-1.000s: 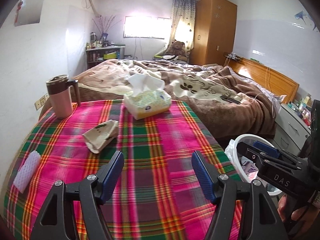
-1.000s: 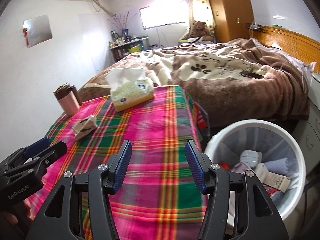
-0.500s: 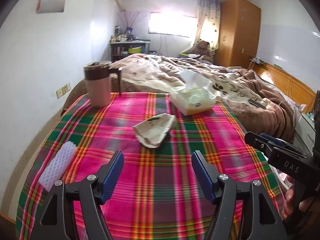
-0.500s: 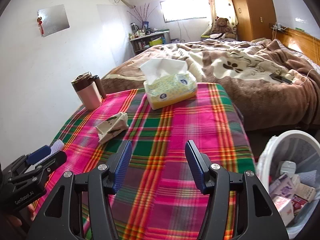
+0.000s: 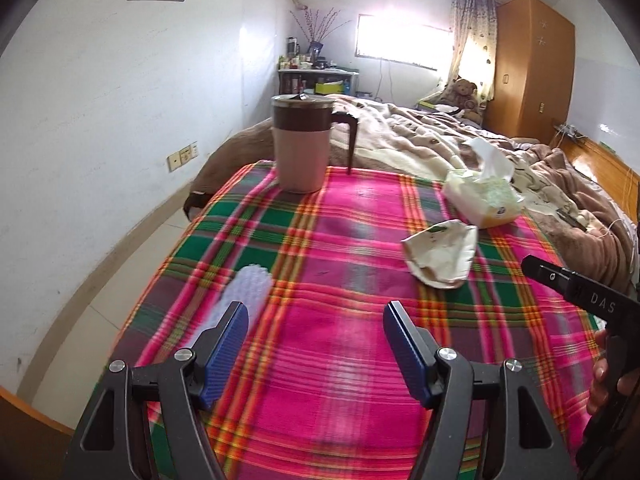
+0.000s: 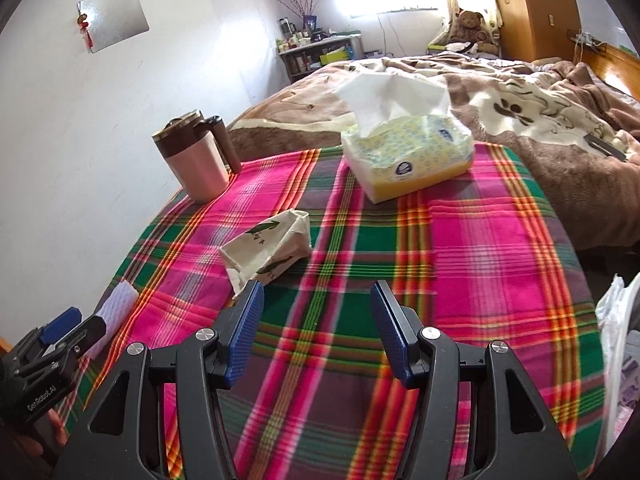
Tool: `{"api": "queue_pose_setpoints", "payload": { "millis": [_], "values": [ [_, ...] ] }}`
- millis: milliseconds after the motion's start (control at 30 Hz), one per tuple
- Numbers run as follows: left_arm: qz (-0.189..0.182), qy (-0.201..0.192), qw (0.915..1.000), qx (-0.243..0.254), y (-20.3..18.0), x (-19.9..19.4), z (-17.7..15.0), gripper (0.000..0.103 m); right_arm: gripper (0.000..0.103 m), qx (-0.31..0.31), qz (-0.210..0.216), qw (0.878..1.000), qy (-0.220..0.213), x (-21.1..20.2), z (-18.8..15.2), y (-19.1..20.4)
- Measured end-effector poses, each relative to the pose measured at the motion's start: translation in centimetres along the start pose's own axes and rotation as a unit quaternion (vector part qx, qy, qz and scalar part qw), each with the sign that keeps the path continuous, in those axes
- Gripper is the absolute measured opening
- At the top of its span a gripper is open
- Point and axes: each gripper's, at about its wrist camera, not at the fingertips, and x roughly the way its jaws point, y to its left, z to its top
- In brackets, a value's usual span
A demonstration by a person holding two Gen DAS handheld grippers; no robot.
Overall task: Collect trash
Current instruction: 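Close left tool on the white foam mesh sleeve while right tool grasps the paper bag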
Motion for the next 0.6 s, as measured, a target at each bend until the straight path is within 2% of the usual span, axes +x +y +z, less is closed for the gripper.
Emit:
{"api": "queue_pose_setpoints", "payload": {
  "millis": [267, 600],
  "values": [
    [0.035, 0.025, 0.999, -0.013, 4.6, 2.4, 0.0, 0.07, 0.057, -0.003, 0.0, 1.0, 0.022, 3.3, 0.8, 1.7],
    [0.011, 0.068, 0.9975, -0.016, 6.1, 5.6, -0.2, 0.07, 0.057, -0.004, 0.001, 0.999, 0.041, 5.9, 1.7, 2.9]
  ]
}}
